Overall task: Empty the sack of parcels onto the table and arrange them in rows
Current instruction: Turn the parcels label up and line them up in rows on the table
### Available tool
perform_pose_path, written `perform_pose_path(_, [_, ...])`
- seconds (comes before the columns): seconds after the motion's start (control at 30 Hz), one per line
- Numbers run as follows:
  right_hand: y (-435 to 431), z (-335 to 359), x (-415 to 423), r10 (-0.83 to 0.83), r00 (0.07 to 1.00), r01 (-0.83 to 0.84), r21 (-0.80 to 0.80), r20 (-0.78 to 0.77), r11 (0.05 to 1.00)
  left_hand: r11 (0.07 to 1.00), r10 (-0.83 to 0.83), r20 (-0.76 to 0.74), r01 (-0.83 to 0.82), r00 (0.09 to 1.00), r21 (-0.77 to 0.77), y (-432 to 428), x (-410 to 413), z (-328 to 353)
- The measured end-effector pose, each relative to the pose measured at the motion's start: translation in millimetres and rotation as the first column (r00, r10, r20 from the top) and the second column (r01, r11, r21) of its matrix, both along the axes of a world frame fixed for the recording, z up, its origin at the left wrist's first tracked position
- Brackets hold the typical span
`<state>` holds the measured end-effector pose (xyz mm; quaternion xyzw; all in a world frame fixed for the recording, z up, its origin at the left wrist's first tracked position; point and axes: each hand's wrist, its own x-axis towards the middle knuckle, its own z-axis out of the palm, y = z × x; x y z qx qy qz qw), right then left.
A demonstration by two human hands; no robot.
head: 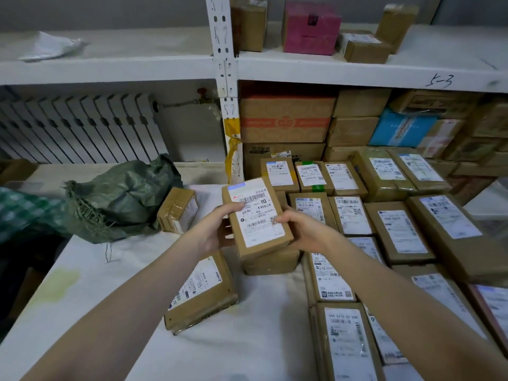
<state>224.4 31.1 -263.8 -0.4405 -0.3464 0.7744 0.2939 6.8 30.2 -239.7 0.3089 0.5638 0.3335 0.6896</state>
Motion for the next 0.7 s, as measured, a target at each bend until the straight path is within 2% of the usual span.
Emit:
perform_pose_path(0.13, [-22.9, -1.1, -3.7, 0.124, 0.979, -0.127, 0.006, 0.159, 0.992, 0.999, -0.012, 0.085, 0.008, 0.996, 0.038, -21.9, -7.7, -11.0])
perform_pose_path(0.23, [-41.6, -4.0, -5.3, 0.106, 0.972, -0.11, 0.01, 0.208, 0.994, 1.0, -0.015, 0.156, 0.014, 0.988, 0.01, -41.5, -15.1, -19.6])
perform_pose_path(0.33, [-65.7, -5.9, -7.2, 0.212, 0.943, -0.21, -0.033, 0.256, 0.977, 0.996, -0.073, 0.131, 0.079, 0.989, -0.041, -54.9, -23.8, -23.0])
perform_pose_path(0.4, [-79.3, -9.6, -9.8, 0.164, 0.944, -0.167, -0.015, 0.287, 0.986, 0.983, -0.155, 0.115, 0.165, 0.981, -0.084, -62.0, -27.1, -29.8])
perform_pose_path(0.5, [-96.8, -13.9, -7.7, -0.006, 0.953, -0.006, 0.039, 0.304, 0.999, 0.952, -0.26, 0.125, 0.276, 0.957, -0.133, -80.3, -25.6, -43.3])
perform_pose_path(0.7, [-115.3, -20.8, -0.4, 0.013, 0.88, -0.014, -0.002, 0.475, 1.0, 0.881, -0.39, 0.138, 0.413, 0.91, -0.233, -109.6, -14.6, -75.2])
